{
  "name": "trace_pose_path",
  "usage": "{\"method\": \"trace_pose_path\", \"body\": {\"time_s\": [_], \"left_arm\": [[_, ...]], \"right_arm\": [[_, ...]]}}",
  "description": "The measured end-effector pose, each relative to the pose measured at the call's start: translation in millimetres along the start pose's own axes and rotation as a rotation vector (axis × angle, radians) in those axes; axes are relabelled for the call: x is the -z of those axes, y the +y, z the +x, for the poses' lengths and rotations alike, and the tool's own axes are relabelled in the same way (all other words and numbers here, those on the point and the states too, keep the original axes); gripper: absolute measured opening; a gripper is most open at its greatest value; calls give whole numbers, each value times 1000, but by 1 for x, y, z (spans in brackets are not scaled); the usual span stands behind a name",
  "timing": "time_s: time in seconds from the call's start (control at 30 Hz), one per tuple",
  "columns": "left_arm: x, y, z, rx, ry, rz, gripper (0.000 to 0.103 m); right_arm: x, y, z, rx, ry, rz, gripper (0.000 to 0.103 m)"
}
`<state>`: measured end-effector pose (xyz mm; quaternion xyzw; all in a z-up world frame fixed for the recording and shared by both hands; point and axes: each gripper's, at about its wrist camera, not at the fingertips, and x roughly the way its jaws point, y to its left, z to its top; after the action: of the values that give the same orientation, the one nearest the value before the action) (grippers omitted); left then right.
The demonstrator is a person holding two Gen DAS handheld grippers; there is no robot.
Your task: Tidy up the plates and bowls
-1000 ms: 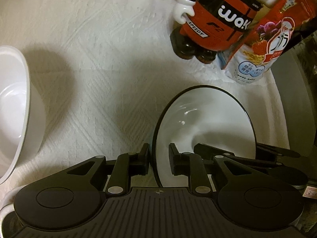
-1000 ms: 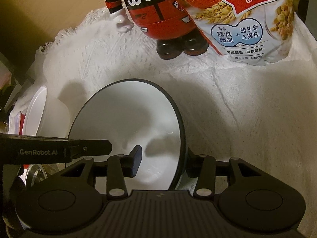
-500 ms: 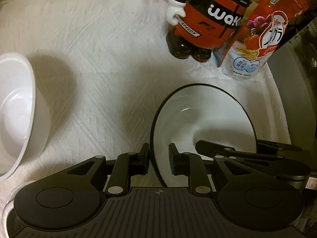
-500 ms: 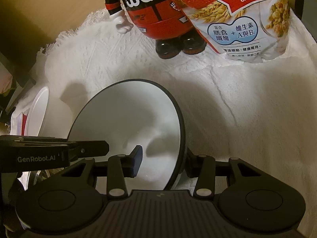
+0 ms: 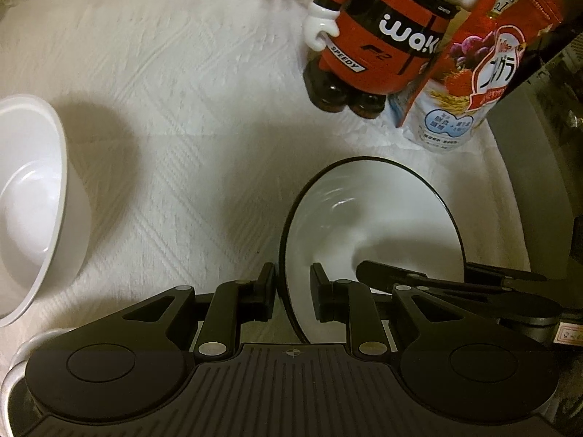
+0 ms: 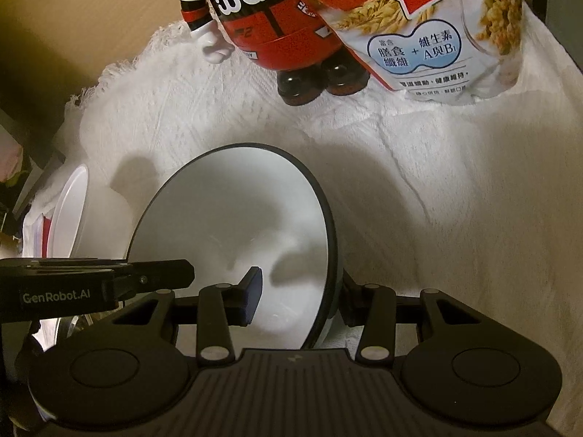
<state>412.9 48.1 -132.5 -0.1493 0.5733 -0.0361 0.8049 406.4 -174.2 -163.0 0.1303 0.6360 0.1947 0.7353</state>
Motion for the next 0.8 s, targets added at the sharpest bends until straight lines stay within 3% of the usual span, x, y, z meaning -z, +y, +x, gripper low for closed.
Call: {"method": "trace_pose_path", "body": {"time_s": [0.57, 0.67, 0.8], "left_arm": [[-3, -7, 7, -45, 1, 17, 23], [-5, -11, 0, -70, -17, 33, 24], [-5, -13, -16, -48, -44, 41, 24]], "right_arm": [[0, 5, 1, 17, -5, -14, 45], [-1, 11, -3, 25, -22, -35, 44], [-2, 18, -20, 20, -66, -62, 44]]}}
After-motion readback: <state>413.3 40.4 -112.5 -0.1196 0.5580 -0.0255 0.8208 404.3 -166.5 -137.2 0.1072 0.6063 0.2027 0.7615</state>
